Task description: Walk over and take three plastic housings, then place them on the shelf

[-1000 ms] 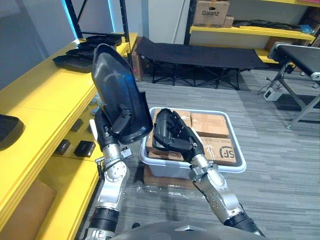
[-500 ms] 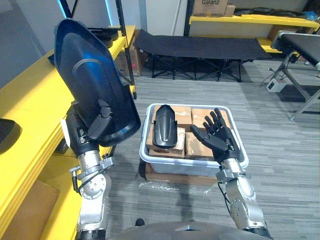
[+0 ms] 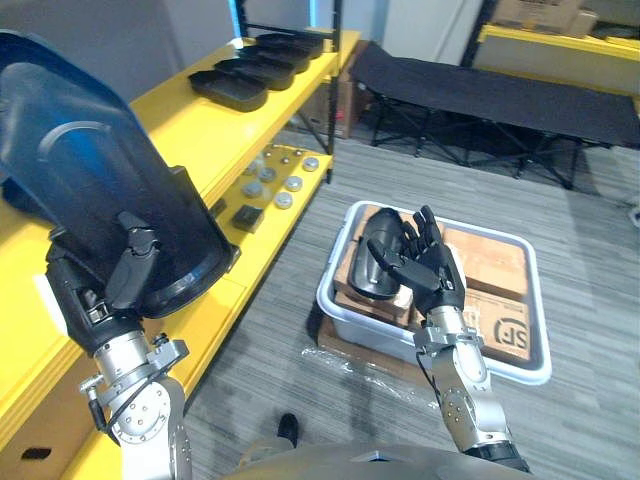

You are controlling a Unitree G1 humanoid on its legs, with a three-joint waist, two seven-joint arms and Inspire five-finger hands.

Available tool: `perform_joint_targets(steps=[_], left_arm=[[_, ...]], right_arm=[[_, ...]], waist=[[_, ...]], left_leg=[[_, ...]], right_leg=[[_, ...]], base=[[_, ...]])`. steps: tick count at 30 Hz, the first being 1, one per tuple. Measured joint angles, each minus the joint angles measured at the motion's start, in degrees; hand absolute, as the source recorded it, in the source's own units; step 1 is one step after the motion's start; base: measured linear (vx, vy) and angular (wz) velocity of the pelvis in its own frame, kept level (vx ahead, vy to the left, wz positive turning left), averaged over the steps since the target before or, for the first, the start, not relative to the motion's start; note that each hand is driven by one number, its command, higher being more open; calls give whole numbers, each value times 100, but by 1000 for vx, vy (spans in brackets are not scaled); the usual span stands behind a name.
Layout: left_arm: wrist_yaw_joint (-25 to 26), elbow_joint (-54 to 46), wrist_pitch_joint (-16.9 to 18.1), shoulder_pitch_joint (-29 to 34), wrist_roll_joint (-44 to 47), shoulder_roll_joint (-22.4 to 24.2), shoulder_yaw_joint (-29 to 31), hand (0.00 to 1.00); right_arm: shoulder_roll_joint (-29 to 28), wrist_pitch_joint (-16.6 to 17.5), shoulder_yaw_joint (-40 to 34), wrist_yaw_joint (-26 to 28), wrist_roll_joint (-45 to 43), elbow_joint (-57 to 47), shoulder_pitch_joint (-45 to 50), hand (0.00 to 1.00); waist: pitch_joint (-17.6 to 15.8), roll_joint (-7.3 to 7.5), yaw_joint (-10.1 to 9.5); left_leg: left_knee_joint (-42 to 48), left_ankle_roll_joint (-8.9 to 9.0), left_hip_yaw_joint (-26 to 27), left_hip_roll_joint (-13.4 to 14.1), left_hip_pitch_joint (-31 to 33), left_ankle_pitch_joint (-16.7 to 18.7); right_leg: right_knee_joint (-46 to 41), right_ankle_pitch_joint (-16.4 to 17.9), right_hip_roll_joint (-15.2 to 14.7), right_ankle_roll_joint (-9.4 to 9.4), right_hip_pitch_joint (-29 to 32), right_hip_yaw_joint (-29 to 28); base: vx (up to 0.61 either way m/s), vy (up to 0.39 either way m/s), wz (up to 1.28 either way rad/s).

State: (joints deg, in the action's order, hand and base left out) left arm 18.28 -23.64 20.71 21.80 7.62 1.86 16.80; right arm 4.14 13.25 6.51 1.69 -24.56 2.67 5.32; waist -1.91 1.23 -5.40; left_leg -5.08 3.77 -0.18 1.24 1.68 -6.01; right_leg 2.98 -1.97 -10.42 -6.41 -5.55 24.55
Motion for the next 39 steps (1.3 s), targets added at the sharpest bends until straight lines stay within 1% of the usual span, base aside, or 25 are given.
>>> perform_joint_targets(steps=[3,8,10,12,13,14,15,16,18,20,21,22,23,24,25,26,27,28,29,31,32,34,35,36,39], left_arm=[[-41,-224,83,137,221,55,159,0],[-119,-395,311,133,377,62,329,0],[-150,-405,317,134,427,63,320,0],[-202,-404,316,126,547,69,294,0],[-233,-404,316,110,582,68,225,0],[-275,-404,314,112,603,68,161,0],[-388,-404,314,97,607,65,84,0],[-477,-404,314,78,607,65,50,0],[-799,-403,315,68,810,67,-130,0],[-1011,-404,315,68,871,68,-150,0],[-1211,-404,317,63,1003,68,-169,0],[-1283,-404,321,64,1047,67,-197,0],[-1413,-402,321,48,1161,64,-300,0],[-1520,-403,324,38,1244,58,-369,0],[-1728,-402,371,-48,1353,-40,-496,0],[-1916,-401,427,-214,1507,-179,-587,0],[-1982,-401,455,-299,1590,-239,-617,0],[-2032,-398,497,-482,1747,-325,-685,0],[-2031,-393,552,-646,1878,-322,-703,0],[-2032,-390,621,-802,2011,-319,-720,0],[-2031,-390,639,-831,2065,-286,-796,0],[-2031,-391,649,-829,2104,-274,-919,0],[-2027,-390,648,-829,2096,-245,-1025,0],[-2024,-390,647,-827,2082,-242,-1156,0],[-2012,-390,644,-826,1846,-248,-1230,0]], right_arm=[[11,-1,96,13,5,3,-165,100],[66,-4,201,135,-50,245,-554,100],[71,-15,279,216,-80,340,-635,100],[63,-52,349,306,-144,343,-631,100],[57,-58,375,331,-157,343,-630,100],[58,-80,391,337,-158,343,-626,100],[70,-85,421,337,-155,341,-625,100],[82,-85,421,337,-153,341,-624,100],[88,-83,358,337,-162,342,-625,100],[79,-82,356,346,-167,341,-623,100],[64,-56,357,315,-146,341,-619,100],[64,-42,356,288,-136,341,-617,100],[65,7,336,231,-64,335,-601,100],[63,34,302,202,-29,324,-577,100],[52,134,264,135,16,284,-494,100],[21,212,196,123,115,191,-395,100],[12,233,182,129,135,148,-366,100],[6,245,184,180,138,68,-354,100],[7,246,184,226,137,-79,-356,100],[17,271,189,345,139,-320,-378,100],[58,277,185,385,139,-481,-395,100],[83,279,184,402,139,-632,-401,100],[99,271,177,393,138,-645,-394,100],[137,250,169,383,134,-644,-350,100],[189,241,83,401,109,-645,-266,100]], waist=[[-10,14,-87],[-30,50,-117],[-36,55,-156],[-64,58,-173],[-146,51,-174],[-181,50,-158],[-184,43,-77],[-185,42,-59],[-233,-31,-81],[-269,-66,-108],[-302,-75,-108],[-322,-78,-123],[-373,-110,-99],[-386,-137,-67],[-407,-117,-40],[-461,-55,-42],[-485,-32,-28],[-522,-46,35],[-499,24,90],[-508,70,92],[-493,103,91],[-524,46,85],[-570,-47,101],[-609,-113,122],[-610,-117,166]], left_leg=[[-2,4,-89,-29,-7,-8],[22,-4,-142,-22,-37,-39],[27,-3,-144,-17,-44,-44],[69,-26,-159,-20,-9,-10],[193,-61,-149,-28,10,81],[299,-90,-24,-14,49,143],[416,-98,159,33,164,149],[427,-109,208,44,206,140],[233,-145,206,19,236,-60],[31,-184,198,-35,192,-197],[6,-221,185,-84,197,-227],[6,-228,161,-120,185,-232],[6,-258,39,-184,166,-234],[6,-270,-38,-196,162,-233],[18,-303,-161,-229,144,-247],[29,-334,-282,-264,110,-267],[31,-362,-337,-268,90,-285],[35,-411,-471,-270,85,-323],[36,-417,-519,-272,88,-352],[122,-348,-489,-329,178,-369],[194,-314,-466,-354,253,-350],[195,-272,-428,-347,330,-370],[191,-232,-418,-289,378,-358],[184,-196,-310,-195,384,-361],[183,-134,-151,-62,409,-386]], right_leg=[[-70,81,-31,0,-36,110],[-190,148,-41,11,-47,162],[-199,146,-36,12,-59,165],[-202,147,-36,13,-102,205],[-201,151,-50,11,-202,295],[-202,170,-52,-5,-279,414],[-204,197,-59,-31,-357,665],[-209,209,-69,-40,-379,778],[-344,310,-165,-93,-412,1106],[-502,413,-253,-149,-406,1286],[-731,529,-362,-158,-386,1333],[-909,601,-423,-150,-355,1319],[-1324,676,-552,-92,-301,1216],[-1577,691,-604,-59,-230,1053],[-2073,736,-697,20,-42,573],[-2496,754,-739,44,105,93],[-2672,760,-735,49,165,-121],[-2778,960,-687,132,229,-407],[-2557,1039,-596,118,198,-476],[-2105,1057,-507,133,131,-391],[-1779,1103,-473,50,14,-406],[-1499,1178,-432,-98,-33,-400],[-1374,1164,-361,-243,-52,-385],[-1367,1156,-295,-228,-42,-378],[-1367,1181,-212,-169,15,-364]], base=[[-29,13,18],[-11,4,8],[0,0,0],[-21,0,11],[-44,2,32],[-54,-7,69],[-40,-6,79],[-23,21,97],[-17,60,83],[1,52,65],[16,56,57],[23,61,55],[19,80,46],[45,101,68],[61,82,70],[100,39,64],[97,-22,53],[86,-63,41],[44,-78,30],[2,-116,5],[-17,-132,-4],[-69,-131,-7],[-135,-136,-5],[-136,-123,-2],[-57,-50,-7]])
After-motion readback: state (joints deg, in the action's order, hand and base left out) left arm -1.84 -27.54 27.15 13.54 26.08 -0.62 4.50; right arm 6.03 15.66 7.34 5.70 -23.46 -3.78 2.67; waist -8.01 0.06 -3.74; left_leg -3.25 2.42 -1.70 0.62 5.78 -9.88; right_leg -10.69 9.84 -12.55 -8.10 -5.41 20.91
